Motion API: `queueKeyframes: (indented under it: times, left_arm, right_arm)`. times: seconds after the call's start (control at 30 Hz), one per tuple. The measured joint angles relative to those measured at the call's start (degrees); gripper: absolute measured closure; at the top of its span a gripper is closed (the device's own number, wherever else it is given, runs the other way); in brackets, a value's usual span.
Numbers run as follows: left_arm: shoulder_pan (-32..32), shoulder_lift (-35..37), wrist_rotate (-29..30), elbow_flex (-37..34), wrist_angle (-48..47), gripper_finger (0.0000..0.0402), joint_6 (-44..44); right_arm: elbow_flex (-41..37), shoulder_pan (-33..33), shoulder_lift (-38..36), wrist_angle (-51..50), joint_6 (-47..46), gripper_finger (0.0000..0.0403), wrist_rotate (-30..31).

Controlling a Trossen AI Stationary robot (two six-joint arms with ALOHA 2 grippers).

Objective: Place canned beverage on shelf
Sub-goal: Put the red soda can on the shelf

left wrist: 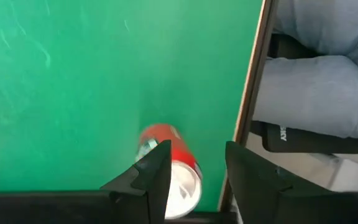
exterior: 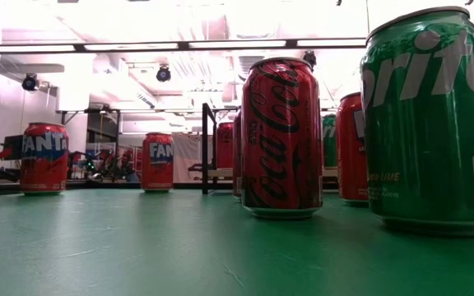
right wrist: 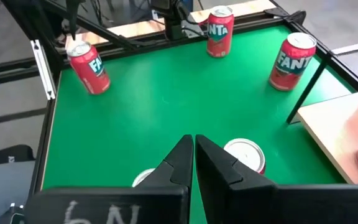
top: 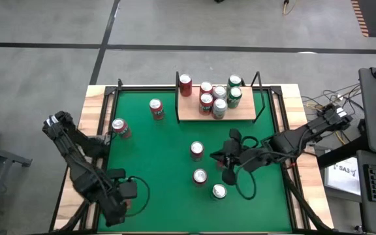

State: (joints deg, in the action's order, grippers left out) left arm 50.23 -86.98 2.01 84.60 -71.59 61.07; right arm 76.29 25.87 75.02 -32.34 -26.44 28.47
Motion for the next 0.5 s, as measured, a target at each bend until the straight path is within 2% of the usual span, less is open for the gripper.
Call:
queueKeyframes:
  times: [0.3,0.5]
  left_arm:
    - [5.1,0.0,0.3,-0.1,-0.1,0.0196,8.5]
    - [8.2,0.0,2.3,-1.2,-0.1,0.0133,10.2]
  right_arm:
    - [8.4,0.0,5.8,-0.4,1.1,0.0394,0.0]
    - [8.7,0.0,6.4,-0.7,1.5,0.0394,0.0]
